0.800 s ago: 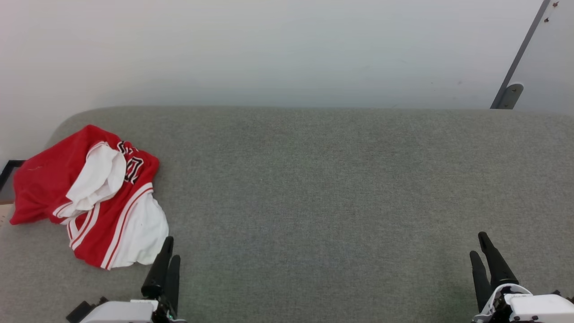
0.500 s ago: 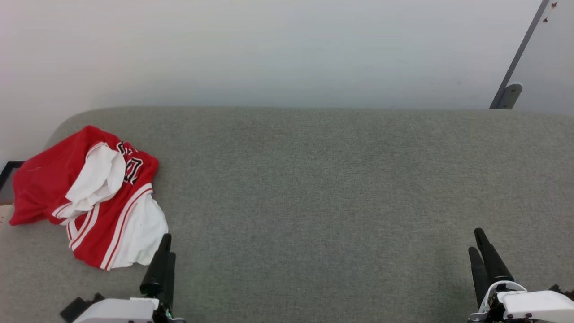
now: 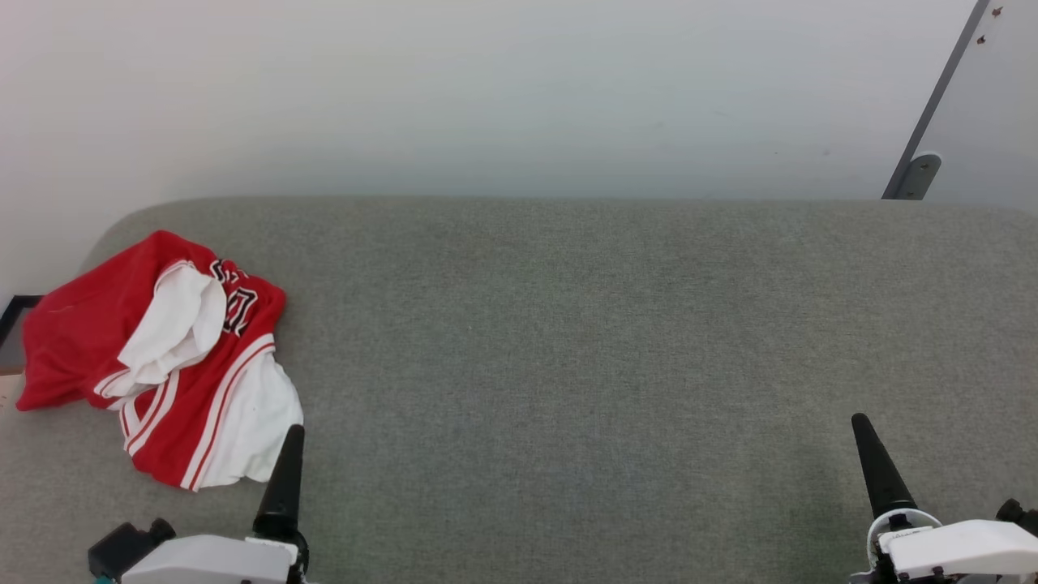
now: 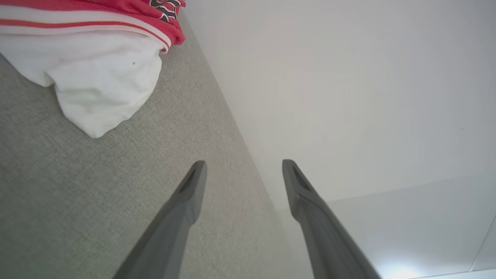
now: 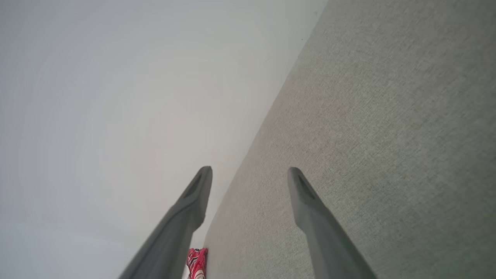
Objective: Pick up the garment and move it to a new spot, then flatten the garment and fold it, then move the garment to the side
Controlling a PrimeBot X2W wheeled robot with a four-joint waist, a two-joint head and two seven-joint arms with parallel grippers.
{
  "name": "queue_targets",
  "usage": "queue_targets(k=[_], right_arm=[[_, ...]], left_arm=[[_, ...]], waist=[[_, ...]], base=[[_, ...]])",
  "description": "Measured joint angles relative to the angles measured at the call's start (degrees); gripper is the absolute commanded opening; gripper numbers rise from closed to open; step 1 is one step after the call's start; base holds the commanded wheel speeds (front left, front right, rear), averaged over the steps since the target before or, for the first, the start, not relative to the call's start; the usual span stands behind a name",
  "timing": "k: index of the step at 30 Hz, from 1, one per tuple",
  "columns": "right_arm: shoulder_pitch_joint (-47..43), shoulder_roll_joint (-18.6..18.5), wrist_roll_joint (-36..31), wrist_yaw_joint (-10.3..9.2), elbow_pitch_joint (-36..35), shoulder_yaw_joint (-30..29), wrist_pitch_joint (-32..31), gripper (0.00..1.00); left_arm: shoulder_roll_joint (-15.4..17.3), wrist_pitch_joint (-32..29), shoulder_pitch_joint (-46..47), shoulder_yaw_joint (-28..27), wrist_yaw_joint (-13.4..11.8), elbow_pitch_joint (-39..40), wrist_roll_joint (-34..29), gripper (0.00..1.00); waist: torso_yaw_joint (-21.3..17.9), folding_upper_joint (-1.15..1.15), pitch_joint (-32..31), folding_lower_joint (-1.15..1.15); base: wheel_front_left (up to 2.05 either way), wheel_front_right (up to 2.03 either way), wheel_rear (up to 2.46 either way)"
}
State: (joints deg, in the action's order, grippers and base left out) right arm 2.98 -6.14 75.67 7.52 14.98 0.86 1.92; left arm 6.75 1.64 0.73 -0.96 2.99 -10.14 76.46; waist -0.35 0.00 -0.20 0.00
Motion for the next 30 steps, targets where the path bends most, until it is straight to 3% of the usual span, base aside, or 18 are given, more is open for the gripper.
queue_targets(k=[20, 30], right_arm=[[1.36, -0.86, -23.36, 0.00, 1.62, 0.22, 2.38, 1.00], [1.81, -1.13, -31.30, 0.00, 1.42, -0.24, 2.99, 1.00]], left_arm=[[5.17, 4.04, -0.58, 3.75, -4.00, 0.74, -19.98, 1.00], [6.01, 5.72, -0.79, 3.78, -4.33, 1.53, -27.78, 1.00]], waist=[[-0.33, 0.00, -0.28, 0.00], [-0.68, 0.00, -0.31, 0.00]], base=[[0.00, 0.00, 0.00], [0.00, 0.00, 0.00]])
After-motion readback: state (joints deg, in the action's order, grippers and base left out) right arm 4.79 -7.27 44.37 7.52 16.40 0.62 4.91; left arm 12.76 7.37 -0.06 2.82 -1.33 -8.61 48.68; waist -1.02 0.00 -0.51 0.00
